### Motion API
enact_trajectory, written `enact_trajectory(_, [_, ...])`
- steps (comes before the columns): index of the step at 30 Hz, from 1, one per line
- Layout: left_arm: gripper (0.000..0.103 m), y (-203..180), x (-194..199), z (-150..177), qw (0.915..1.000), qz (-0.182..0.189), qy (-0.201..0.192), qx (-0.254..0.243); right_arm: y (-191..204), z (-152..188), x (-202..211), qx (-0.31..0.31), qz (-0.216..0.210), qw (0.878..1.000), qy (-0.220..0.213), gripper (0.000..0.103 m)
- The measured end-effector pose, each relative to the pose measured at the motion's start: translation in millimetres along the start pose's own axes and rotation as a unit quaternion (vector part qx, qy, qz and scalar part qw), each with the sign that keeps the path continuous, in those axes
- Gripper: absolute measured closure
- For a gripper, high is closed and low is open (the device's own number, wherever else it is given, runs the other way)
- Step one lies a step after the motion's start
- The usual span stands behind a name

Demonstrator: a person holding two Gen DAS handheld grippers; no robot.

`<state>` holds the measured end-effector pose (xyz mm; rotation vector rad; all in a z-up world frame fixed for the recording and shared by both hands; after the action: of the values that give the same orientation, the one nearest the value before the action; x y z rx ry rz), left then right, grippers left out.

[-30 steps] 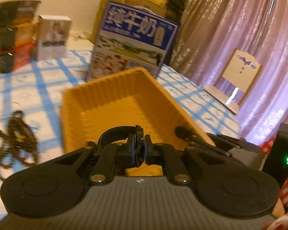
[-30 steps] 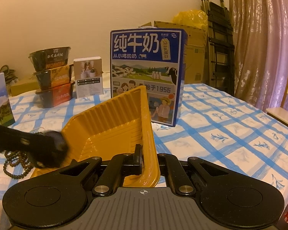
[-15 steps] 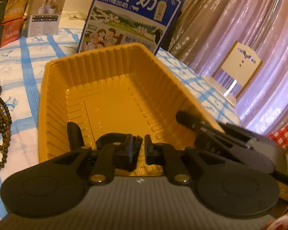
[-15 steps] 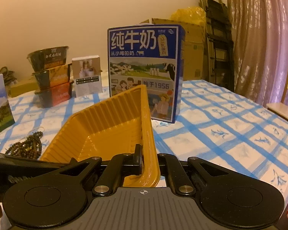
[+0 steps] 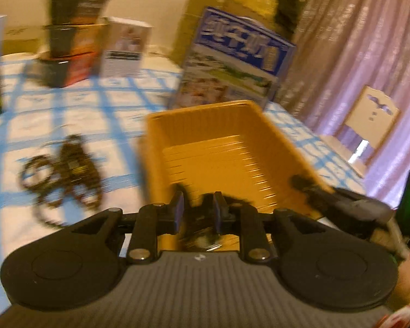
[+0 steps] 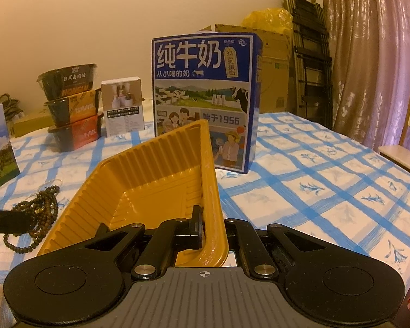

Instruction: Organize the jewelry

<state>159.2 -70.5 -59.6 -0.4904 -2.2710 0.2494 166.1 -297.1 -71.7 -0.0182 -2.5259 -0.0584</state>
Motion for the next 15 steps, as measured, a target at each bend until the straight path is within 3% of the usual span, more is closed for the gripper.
enact_trajectory(9, [0.083, 86, 14, 27, 0.9908, -0.129, 0.017, 0.037, 0, 0, 0, 0.002, 0.001, 1.000, 0.000, 0.098])
enact_trajectory(15, [0.084, 115, 7, 26, 0.9857, -0.167, 0.019, 0.013, -1, -1, -1, 0.000, 0.006, 1.000, -0.002, 0.098])
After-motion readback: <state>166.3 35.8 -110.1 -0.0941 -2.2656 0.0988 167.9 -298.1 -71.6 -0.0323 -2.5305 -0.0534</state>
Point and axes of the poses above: each gripper's, at about its wrist camera, not at the fingertips, and x roughly against the way its jaws point, y to its left, z to its underside, the point moved 7 cm from there along -x, roughly the way its jaws point, and after that the axes turned 8 degrees about y, right-handed, at the moved point
